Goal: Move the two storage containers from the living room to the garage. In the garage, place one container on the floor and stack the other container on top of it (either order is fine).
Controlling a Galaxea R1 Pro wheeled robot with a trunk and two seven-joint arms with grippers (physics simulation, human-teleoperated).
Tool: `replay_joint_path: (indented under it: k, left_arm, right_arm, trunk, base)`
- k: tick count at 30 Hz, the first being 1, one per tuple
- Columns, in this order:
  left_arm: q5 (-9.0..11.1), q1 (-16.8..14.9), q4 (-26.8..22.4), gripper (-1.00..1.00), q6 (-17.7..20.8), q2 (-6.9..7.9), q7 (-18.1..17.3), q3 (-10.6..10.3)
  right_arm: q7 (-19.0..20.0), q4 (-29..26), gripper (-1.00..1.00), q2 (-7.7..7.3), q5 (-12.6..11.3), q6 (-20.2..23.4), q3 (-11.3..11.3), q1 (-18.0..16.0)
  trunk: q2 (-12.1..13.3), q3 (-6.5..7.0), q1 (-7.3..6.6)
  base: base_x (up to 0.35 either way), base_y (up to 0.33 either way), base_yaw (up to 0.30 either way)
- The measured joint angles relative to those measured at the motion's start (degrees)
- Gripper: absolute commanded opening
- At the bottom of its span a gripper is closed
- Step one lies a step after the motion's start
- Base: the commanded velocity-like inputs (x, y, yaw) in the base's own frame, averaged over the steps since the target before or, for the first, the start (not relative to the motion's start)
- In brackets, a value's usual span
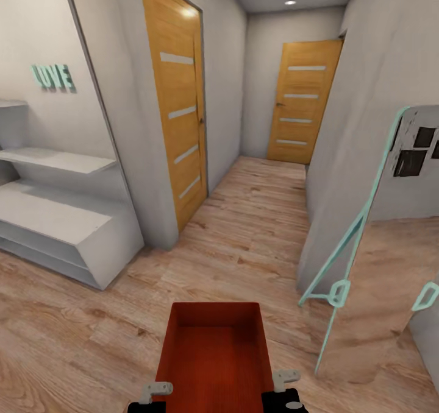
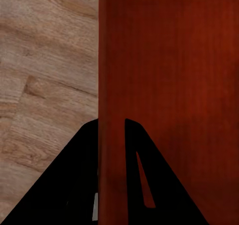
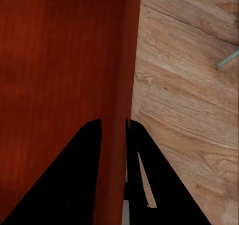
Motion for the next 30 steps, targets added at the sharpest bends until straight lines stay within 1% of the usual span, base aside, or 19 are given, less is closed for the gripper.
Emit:
replay_joint_path:
  k: [7, 30]
  left_arm:
    - [0.00, 0.00, 0.00, -1.00, 0.00, 0.00, 0.00, 0.01]
    - [0.00, -0.01, 0.02, -1.00, 0.00, -0.01, 0.00, 0.01]
  right_arm:
    - [0.00, -0.02, -1.00, 0.00, 0.00, 0.01, 0.00, 0.00]
    - [0.00, -0.02, -1.00, 0.00, 0.01, 0.02, 0.00, 0.01]
  trunk:
    - [0.00, 0.00, 0.00]
    - [0.00, 0.00, 0.00]
  base:
    - [0.315, 0.176, -0.038]
    - [0.314, 0.177, -0.186]
